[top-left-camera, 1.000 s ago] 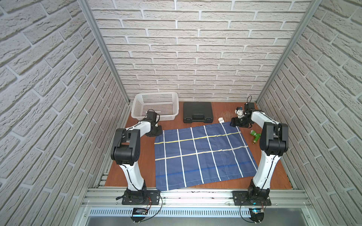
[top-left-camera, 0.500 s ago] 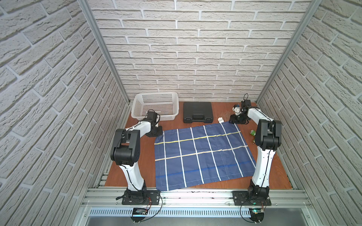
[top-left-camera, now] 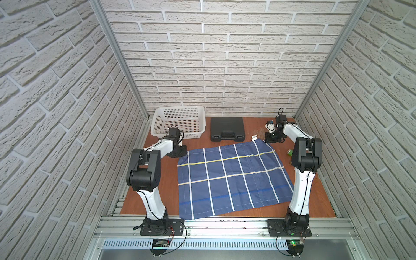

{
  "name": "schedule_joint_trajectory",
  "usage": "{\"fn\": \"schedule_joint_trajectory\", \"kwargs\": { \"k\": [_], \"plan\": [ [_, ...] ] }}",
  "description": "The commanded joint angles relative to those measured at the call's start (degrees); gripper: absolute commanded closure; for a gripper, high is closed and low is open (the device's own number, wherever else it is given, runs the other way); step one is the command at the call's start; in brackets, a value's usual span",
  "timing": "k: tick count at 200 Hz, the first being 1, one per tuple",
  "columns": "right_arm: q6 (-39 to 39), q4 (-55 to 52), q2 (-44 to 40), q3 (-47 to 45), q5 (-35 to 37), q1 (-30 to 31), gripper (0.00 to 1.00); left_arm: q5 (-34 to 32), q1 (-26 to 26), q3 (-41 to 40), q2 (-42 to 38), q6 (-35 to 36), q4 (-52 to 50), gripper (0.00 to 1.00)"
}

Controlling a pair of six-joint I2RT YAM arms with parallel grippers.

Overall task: Roll up the pillowcase
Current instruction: Fold the pillowcase at the center of the board.

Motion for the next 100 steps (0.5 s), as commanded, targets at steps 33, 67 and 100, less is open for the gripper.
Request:
{"fn": "schedule_joint_trajectory", "kwargs": {
  "k": [33, 67, 100],
  "plan": [
    [-1.1, 5.9, -7.4, -5.3, 2.5, 0.7, 0.98, 1.0, 0.7, -0.9, -4.6, 1.6, -1.3, 1.00],
    [-3.8, 9.5, -13.4, -9.6, 5.3, 0.6, 0.98, 0.6, 0.7, -0.6, -6.4, 2.1, -1.4, 1.00],
    [-4.9, 13.0, -17.3, -13.2, 4.9, 0.3, 0.98, 0.3, 0.7, 0.0, -7.3, 3.1, -2.3, 1.00]
  ]
}}
